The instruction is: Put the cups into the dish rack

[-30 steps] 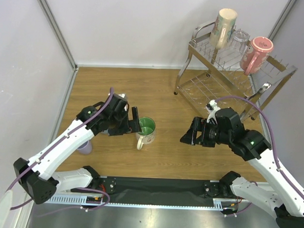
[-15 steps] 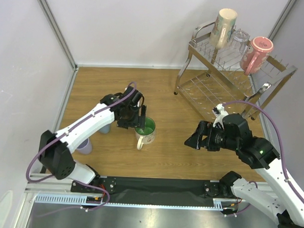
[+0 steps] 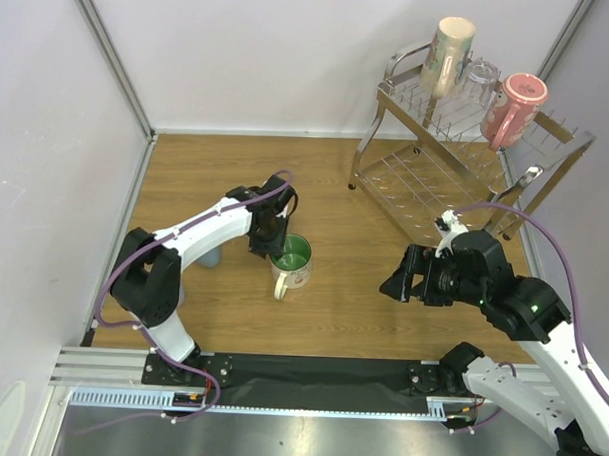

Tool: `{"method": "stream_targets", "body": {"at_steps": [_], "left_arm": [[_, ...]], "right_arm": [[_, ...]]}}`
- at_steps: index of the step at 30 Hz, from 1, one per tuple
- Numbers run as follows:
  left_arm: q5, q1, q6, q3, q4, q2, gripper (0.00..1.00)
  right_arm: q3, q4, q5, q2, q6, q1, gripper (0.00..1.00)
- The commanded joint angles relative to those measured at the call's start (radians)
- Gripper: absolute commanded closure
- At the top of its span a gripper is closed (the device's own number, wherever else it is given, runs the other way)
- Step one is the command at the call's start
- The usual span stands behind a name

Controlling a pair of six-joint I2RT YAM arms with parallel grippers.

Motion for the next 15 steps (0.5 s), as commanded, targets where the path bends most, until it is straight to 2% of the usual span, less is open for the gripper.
{"method": "stream_targets", "body": {"at_steps": [1,3,4,7,10,15], "left_arm": [[0.079,0.033,0.027,-0.032,0.101,0.007,0.65],[0.111,0.035,0.027,-0.020,0.098,0.022,0.76],[0.116,0.035,0.029,-0.014,0.093,0.025,0.87],[0.119,0.035,0.029,0.005,0.086,-0.005,1.00],[0.127,0.035,0.021,0.026,0.078,-0.071,1.00],[0.191,0.035,-0.014,0.115,0.040,-0.156,0.99]], "right_arm": [[0.017,-0.021,0.039,-0.045,0.019,-0.003,0.11],[0.008,-0.032,0.048,-0.056,0.028,-0.003,0.11],[0.008,-0.041,0.047,-0.059,0.028,-0.003,0.11],[0.013,-0.063,0.053,-0.054,0.019,-0.003,0.11],[0.033,-0.087,0.088,-0.036,-0.004,-0.004,0.10],[0.045,-0.074,0.061,-0.002,-0.030,-0.006,0.09]]}}
